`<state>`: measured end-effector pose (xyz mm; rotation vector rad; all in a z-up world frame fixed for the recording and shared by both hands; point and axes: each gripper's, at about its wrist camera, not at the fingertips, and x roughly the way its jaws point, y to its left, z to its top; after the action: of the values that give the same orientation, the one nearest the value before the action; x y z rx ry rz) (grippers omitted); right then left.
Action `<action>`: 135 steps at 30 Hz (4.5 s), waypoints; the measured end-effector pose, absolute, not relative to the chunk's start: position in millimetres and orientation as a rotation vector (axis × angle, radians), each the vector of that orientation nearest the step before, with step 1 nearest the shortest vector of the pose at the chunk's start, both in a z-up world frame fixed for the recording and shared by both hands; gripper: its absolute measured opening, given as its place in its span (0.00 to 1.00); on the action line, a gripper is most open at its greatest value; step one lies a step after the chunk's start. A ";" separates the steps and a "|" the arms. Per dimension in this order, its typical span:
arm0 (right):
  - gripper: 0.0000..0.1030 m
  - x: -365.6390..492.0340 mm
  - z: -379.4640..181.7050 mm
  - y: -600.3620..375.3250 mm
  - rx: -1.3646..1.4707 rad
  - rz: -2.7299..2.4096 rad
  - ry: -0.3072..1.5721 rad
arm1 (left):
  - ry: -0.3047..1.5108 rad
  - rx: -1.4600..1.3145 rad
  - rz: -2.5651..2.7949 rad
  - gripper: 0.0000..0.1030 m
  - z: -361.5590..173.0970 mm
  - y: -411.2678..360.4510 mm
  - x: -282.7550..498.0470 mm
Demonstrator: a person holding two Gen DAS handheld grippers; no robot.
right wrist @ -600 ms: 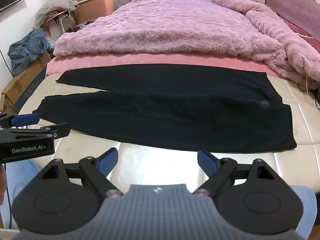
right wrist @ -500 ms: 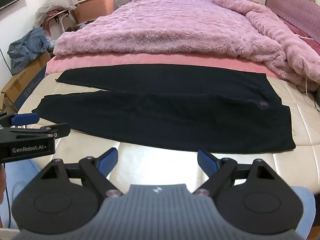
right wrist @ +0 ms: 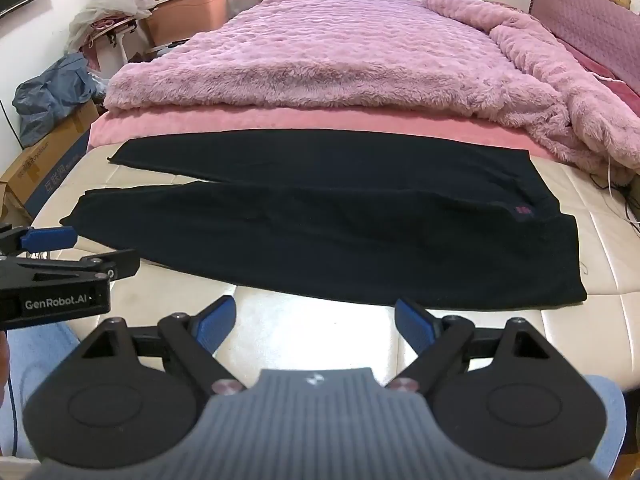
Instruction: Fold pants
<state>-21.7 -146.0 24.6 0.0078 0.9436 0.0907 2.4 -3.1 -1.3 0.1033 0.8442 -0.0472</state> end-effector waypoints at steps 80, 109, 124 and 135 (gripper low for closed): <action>0.80 -19.0 21.0 -153.3 0.050 0.078 0.948 | 0.839 0.130 -0.060 0.90 -8.4 -5.8 6.1; 0.44 54.7 -76.2 -354.0 -0.327 0.007 1.000 | 0.936 0.986 -0.288 0.54 -150.3 98.2 78.1; 0.44 65.6 -102.4 -378.3 -0.634 0.083 1.056 | 0.955 0.981 -0.289 0.10 -171.5 79.1 86.4; 0.34 64.4 -133.3 -374.4 -1.042 0.304 1.146 | 0.942 0.759 -0.111 0.00 -151.0 81.2 99.3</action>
<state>64.4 -374.4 -133.3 -1.0417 1.1458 0.3038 99.3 81.2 -151.0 0.7590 0.9420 -0.1107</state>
